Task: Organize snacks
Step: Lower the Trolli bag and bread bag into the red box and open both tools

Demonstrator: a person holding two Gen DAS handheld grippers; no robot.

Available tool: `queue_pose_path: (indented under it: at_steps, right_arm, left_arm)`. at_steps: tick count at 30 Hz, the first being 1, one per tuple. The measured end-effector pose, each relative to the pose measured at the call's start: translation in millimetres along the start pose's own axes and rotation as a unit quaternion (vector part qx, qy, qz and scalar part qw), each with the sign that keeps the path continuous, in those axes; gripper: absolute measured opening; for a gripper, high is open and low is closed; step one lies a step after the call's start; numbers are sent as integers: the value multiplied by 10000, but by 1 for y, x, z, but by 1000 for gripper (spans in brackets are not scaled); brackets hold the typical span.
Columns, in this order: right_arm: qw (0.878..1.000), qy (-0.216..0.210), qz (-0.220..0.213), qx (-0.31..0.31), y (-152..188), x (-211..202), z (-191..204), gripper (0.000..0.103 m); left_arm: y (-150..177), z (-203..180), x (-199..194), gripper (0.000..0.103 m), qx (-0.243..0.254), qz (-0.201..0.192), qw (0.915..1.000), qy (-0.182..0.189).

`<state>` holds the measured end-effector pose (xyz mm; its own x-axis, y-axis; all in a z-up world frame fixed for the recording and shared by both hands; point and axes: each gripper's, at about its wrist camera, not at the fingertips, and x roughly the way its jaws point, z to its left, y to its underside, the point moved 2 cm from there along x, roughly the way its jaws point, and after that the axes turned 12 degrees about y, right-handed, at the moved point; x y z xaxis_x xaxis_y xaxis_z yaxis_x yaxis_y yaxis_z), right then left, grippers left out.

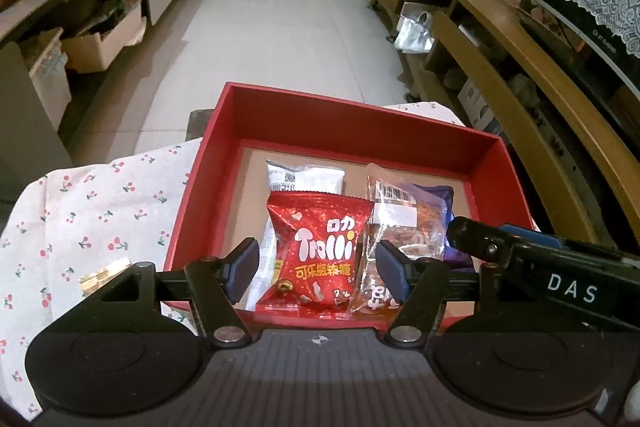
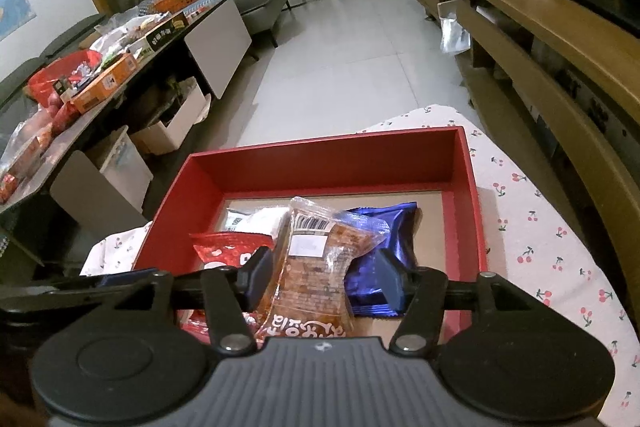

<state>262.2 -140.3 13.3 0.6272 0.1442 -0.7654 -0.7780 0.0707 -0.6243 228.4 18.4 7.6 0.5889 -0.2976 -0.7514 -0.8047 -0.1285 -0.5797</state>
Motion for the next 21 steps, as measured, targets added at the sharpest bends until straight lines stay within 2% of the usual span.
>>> queue_pose_path:
  at_steps: [6,11,21]
  right_arm:
    - [10000,7,-48,4,1,-4,-3,69]
    - [9993,226,-229,-167,1,-9,-1,70]
    - [9998,51,-194,-83,4,-16,-4,71]
  left_arm:
    - [1,-4,-1,73,20,-43,10000,-14]
    - [2,-3,-3,74,-11,-91,10000,-8]
    - [2,1,-25,80,-91,-309,9994,97]
